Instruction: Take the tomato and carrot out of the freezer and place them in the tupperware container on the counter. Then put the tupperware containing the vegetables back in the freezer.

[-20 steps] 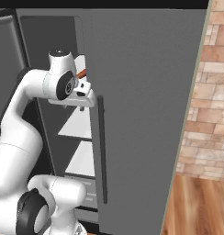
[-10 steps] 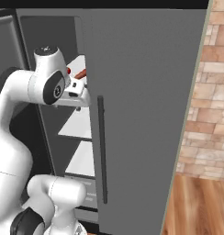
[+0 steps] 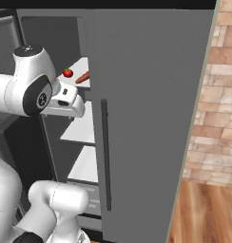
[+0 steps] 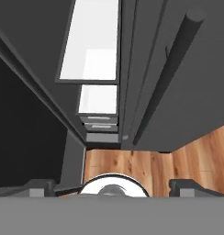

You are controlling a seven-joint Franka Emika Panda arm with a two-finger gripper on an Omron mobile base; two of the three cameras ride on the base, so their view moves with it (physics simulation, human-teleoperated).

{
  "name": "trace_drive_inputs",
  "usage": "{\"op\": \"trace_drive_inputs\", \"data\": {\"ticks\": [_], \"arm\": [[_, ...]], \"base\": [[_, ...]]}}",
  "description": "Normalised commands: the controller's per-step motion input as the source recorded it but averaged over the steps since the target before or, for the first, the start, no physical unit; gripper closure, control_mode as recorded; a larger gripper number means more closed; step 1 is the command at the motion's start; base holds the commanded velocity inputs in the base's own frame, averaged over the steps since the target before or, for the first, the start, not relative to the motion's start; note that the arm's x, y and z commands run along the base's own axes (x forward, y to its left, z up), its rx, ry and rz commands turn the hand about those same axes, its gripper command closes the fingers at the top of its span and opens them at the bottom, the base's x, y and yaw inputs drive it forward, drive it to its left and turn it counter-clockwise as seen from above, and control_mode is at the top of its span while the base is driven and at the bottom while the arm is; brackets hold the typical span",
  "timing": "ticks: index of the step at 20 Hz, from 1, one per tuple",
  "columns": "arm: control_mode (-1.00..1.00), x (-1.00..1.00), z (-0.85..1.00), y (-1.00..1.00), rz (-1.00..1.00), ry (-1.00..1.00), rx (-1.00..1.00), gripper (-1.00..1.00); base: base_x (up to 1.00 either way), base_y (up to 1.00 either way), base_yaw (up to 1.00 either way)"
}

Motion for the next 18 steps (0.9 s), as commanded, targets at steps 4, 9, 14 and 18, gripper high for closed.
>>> {"op": "trace_drive_inputs", "data": {"ticks": [4,9,14,18], "arm": [[-1.0,-0.59,0.04,0.0,-0.04,0.08,0.02,-1.0],[-1.0,-0.32,-0.01,0.0,-0.02,0.12,0.02,-1.0],[-1.0,-0.03,-0.14,0.0,-0.02,0.14,0.02,-1.0],[1.0,0.02,-0.14,0.0,-0.01,0.09,0.01,-1.0]], "base": [[0.0,0.0,0.0],[0.0,0.0,0.0],[0.0,0.0,0.0],[0.04,0.0,0.0]]}}
